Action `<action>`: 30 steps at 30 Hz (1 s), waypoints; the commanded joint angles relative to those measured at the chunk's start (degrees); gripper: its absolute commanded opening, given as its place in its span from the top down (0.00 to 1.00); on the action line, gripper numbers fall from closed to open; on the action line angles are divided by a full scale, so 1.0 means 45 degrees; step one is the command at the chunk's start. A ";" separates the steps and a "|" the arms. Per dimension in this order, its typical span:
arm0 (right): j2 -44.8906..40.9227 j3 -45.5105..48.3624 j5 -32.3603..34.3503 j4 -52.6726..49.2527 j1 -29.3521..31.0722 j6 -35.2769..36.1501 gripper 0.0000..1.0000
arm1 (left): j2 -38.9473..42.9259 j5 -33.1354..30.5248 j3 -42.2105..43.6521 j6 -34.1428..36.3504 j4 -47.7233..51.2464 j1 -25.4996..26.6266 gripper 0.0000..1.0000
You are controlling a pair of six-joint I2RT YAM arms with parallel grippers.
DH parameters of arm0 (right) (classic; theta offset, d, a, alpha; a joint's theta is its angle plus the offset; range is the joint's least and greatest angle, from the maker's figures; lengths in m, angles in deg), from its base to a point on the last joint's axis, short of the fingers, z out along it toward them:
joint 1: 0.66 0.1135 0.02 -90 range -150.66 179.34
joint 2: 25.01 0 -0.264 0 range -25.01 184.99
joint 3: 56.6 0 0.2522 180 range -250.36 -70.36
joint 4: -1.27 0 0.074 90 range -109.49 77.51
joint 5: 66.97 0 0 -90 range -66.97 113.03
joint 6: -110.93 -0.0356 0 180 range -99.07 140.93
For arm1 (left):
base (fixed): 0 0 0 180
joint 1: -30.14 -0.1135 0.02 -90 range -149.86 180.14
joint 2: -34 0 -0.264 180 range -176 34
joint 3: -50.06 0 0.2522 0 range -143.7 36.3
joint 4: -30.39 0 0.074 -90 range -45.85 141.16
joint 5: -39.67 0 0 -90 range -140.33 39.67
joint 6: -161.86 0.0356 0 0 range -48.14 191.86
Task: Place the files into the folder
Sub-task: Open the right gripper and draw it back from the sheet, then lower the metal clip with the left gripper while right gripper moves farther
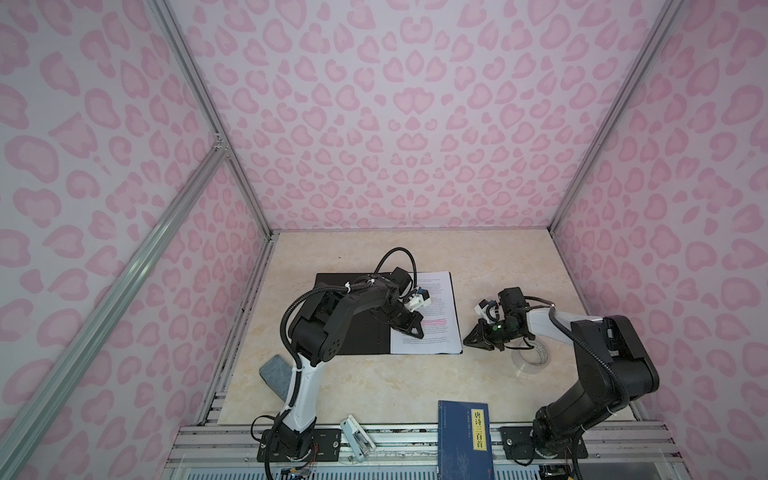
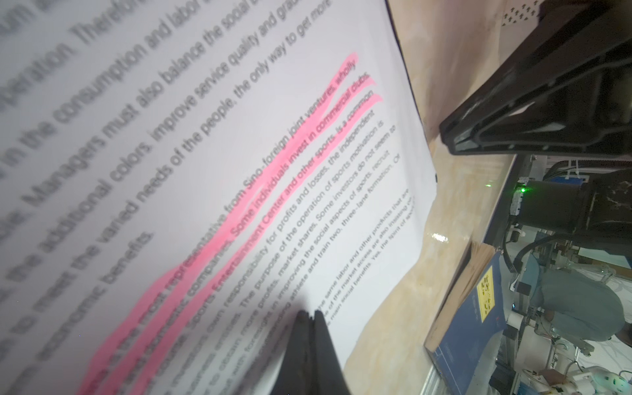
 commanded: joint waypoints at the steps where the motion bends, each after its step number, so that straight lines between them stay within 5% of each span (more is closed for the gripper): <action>1: -0.0585 -0.0397 0.0543 -0.0192 -0.0032 -0.0456 0.84 | -0.0140 -0.2681 0.0119 0.0192 0.1664 -0.0006 0.96; 18: -0.1564 -0.0930 0.0956 0.0019 -0.0169 -0.1312 0.81 | 0.0625 -0.2304 -0.1179 -0.0213 0.2461 -0.0006 0.90; 30: 0.0025 -0.1819 0.1902 0.1080 -0.0169 -0.1999 0.68 | 0.1893 -0.1358 -0.1842 0.0273 0.3452 -0.0006 0.53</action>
